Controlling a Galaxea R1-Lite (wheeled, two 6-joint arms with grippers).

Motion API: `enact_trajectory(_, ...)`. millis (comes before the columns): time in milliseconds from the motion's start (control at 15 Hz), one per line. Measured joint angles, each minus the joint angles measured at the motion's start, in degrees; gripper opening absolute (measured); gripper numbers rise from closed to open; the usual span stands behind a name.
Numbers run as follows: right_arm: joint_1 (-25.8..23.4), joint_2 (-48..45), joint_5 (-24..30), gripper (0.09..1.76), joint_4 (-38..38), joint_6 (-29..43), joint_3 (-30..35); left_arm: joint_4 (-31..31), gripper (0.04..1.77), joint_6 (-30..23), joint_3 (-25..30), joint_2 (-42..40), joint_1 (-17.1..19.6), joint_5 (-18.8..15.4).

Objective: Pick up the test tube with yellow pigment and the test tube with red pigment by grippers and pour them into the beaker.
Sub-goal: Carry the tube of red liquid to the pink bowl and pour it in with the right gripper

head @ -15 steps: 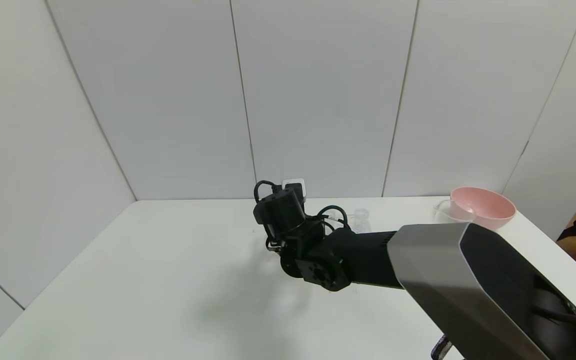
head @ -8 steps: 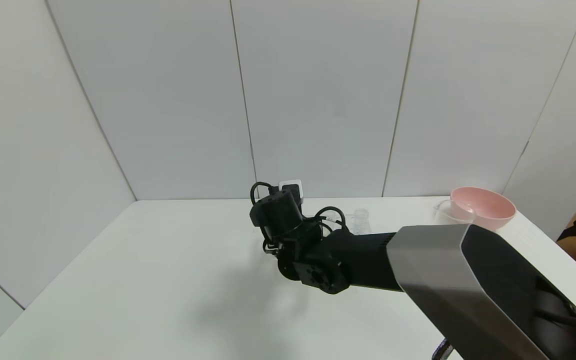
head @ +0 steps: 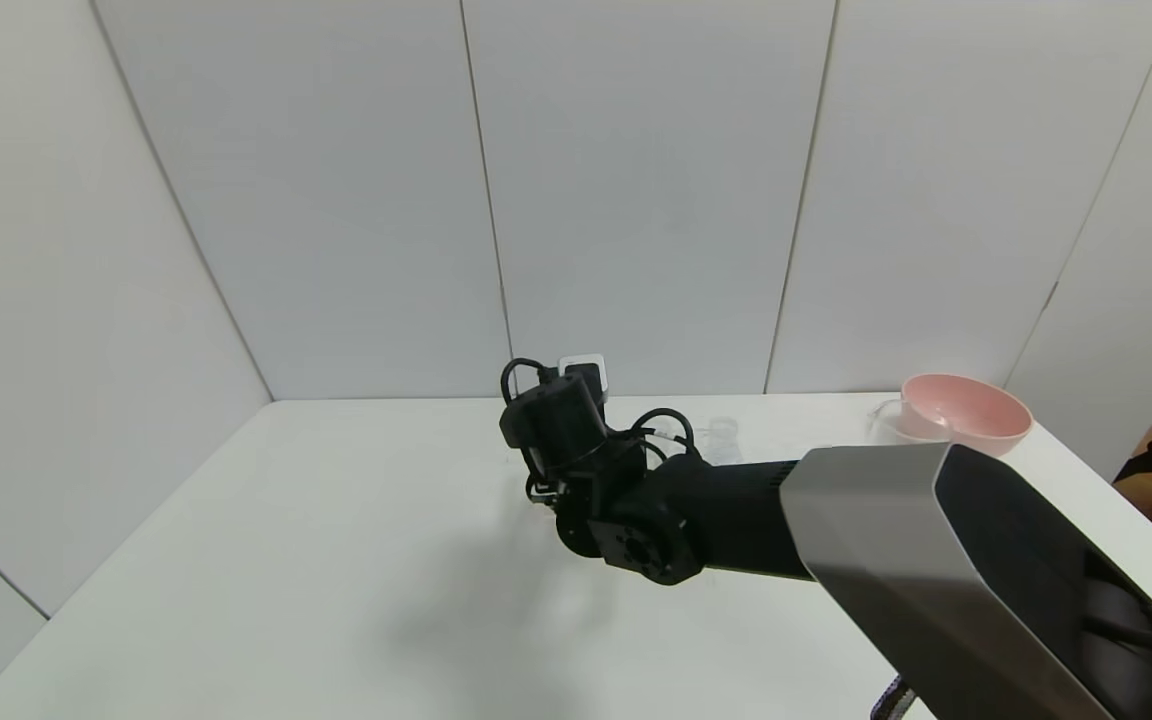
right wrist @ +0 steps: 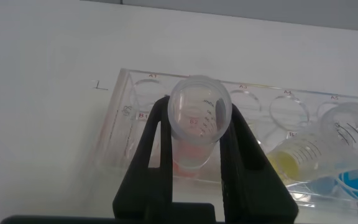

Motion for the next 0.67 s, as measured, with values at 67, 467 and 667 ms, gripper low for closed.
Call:
enact_trajectory(67, -0.06, -0.46, 0.0, 0.5, 0.22, -0.11, 0.0, 0.0, 1.72, 0.0, 0.0, 0.0, 0.0, 0.0)
enact_trajectory(467, -0.96, -6.58, 0.09, 0.5, 0.99, -3.15, -0.24, -0.05, 1.72, 0.0, 0.0, 0.0, 0.0, 0.0)
enact_trajectory(667, -0.06, -10.28, 0.24, 0.5, 2.16, -4.44, 0.06, 0.0, 1.72, 0.0, 0.0, 0.0, 0.0, 0.02)
